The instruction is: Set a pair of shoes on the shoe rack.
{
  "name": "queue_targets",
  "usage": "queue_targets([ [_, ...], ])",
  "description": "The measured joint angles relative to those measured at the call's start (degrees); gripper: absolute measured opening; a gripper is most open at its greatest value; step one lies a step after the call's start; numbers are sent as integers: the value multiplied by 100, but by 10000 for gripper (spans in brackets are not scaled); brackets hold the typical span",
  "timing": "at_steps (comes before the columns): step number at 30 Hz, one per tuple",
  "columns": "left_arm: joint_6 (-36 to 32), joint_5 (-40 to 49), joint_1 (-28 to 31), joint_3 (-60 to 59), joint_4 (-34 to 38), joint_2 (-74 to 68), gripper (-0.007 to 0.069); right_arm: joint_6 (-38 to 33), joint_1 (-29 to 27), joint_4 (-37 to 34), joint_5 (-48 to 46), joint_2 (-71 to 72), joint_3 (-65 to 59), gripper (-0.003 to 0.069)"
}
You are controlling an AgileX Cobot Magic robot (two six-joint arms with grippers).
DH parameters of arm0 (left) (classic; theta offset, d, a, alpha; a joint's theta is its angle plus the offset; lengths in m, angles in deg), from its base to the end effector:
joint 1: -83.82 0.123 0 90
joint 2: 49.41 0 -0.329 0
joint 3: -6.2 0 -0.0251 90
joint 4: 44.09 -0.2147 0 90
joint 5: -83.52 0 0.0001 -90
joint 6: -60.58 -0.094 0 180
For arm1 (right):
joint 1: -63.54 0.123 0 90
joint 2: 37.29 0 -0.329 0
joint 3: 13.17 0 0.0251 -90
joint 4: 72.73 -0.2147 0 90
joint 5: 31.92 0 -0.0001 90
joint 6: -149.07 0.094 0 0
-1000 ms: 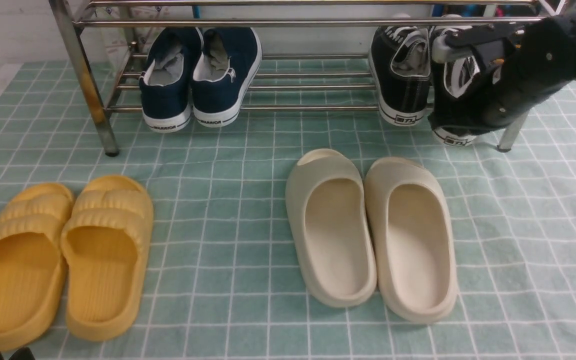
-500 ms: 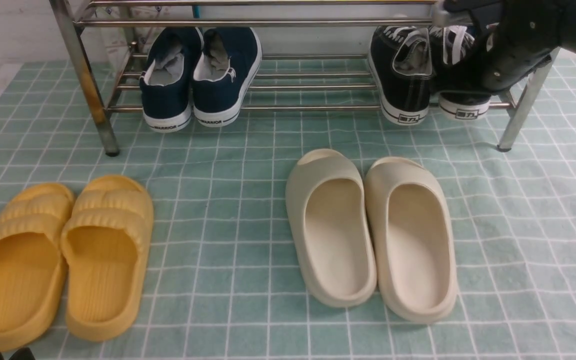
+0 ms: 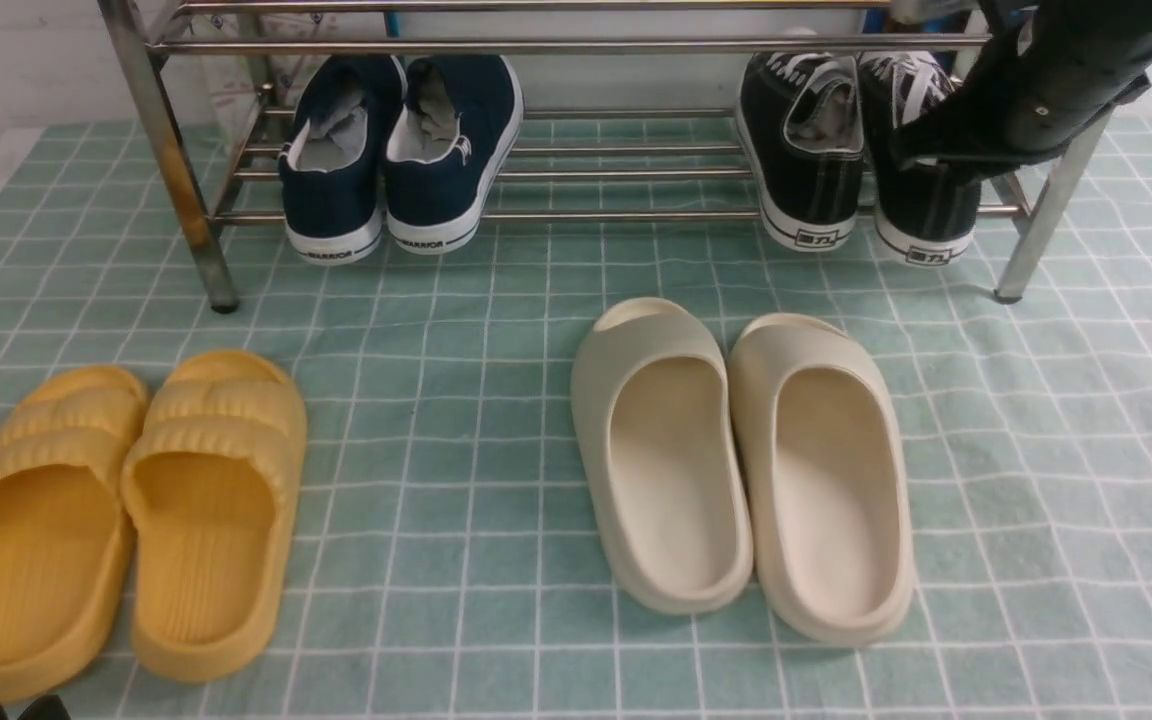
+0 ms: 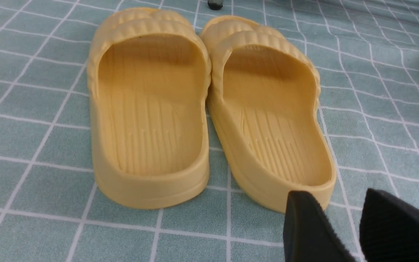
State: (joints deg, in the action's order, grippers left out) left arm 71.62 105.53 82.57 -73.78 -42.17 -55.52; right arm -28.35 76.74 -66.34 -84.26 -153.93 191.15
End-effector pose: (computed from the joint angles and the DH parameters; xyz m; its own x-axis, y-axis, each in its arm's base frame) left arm -0.0253 -0.0006 0.1684 -0.3102 -0.2152 -0.9260 -0.0360 0.9760 -0.2147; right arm 0.4082 0.0872 0.3572 -0.7881 -0.2087 -0.5791 -0.1960 0.9769 -0.0852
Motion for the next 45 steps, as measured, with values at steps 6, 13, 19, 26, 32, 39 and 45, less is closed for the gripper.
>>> queue_targets([
  [6, 0, 0, 0, 0, 0, 0, 239, -291, 0, -295, -453, 12, -107, 221],
  [13, 0, 0, 0, 0, 0, 0, 239, -217, 0, 112, 187, -303, -326, 234],
  [19, 0, 0, 0, 0, 0, 0, 239, 677, 0, 816, 883, -558, -345, 236],
  [26, 0, 0, 0, 0, 0, 0, 239, 1125, -24, 908, 926, -588, -345, 243],
  [32, 0, 0, 0, 0, 0, 0, 239, 889, -74, 621, 662, -478, -345, 311],
  [39, 0, 0, 0, 0, 0, 0, 239, -139, -108, -173, -302, 357, -537, 319],
  [45, 0, 0, 0, 0, 0, 0, 239, -398, -108, -685, -258, 1883, -1899, 197],
])
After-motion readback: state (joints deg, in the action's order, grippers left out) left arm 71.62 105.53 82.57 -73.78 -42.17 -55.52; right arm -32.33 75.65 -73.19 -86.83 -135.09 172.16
